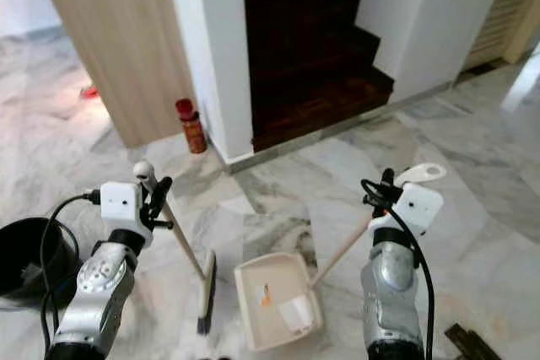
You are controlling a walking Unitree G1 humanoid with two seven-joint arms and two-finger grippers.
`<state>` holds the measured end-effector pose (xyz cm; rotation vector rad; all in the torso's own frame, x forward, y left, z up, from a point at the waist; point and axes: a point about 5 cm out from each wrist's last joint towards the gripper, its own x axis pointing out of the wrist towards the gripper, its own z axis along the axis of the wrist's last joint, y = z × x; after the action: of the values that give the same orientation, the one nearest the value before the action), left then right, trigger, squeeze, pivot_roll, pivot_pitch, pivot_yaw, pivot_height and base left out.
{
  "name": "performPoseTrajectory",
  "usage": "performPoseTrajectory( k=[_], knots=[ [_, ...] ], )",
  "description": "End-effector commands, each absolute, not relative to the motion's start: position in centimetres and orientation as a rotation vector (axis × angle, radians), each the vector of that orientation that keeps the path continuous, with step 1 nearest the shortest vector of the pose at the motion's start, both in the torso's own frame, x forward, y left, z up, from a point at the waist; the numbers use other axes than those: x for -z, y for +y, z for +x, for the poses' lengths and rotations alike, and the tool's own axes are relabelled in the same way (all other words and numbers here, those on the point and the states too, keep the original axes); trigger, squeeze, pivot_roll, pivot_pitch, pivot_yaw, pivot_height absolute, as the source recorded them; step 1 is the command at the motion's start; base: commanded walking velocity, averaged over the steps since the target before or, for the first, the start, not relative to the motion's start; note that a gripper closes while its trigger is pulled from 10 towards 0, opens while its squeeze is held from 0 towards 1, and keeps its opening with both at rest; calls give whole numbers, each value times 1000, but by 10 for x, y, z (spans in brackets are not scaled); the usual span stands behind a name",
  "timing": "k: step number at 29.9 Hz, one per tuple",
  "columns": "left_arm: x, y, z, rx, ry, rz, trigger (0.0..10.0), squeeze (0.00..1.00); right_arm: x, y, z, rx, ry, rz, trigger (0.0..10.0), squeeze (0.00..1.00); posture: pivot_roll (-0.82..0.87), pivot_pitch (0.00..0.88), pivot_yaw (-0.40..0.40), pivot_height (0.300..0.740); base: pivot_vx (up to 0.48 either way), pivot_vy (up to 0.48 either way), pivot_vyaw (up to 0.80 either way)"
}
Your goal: Sweep floor
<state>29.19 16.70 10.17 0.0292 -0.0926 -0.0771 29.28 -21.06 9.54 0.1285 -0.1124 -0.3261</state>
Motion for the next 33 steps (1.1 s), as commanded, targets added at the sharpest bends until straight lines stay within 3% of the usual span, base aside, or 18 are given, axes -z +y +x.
performPoseTrajectory(
  k=[1, 19, 33],
  knots=[
    [-111, 167, 294, 80, -132, 43, 10000, 0, -105, -208, 296, 322, -163, 165, 10000, 0, -4, 0, 42, 740, 0, 0, 0],
    [-111, 170, 293, 79, -130, 45, 10000, 0, -103, -206, 296, 316, -152, 166, 10000, 0, -2, 0, 48, 740, 0, 27, 0],
    [-110, 168, 292, 78, -128, 41, 10000, 0, -104, -205, 297, 300, -159, 179, 10000, 0, -4, 0, 42, 740, 0, 245, 186]
  ],
)
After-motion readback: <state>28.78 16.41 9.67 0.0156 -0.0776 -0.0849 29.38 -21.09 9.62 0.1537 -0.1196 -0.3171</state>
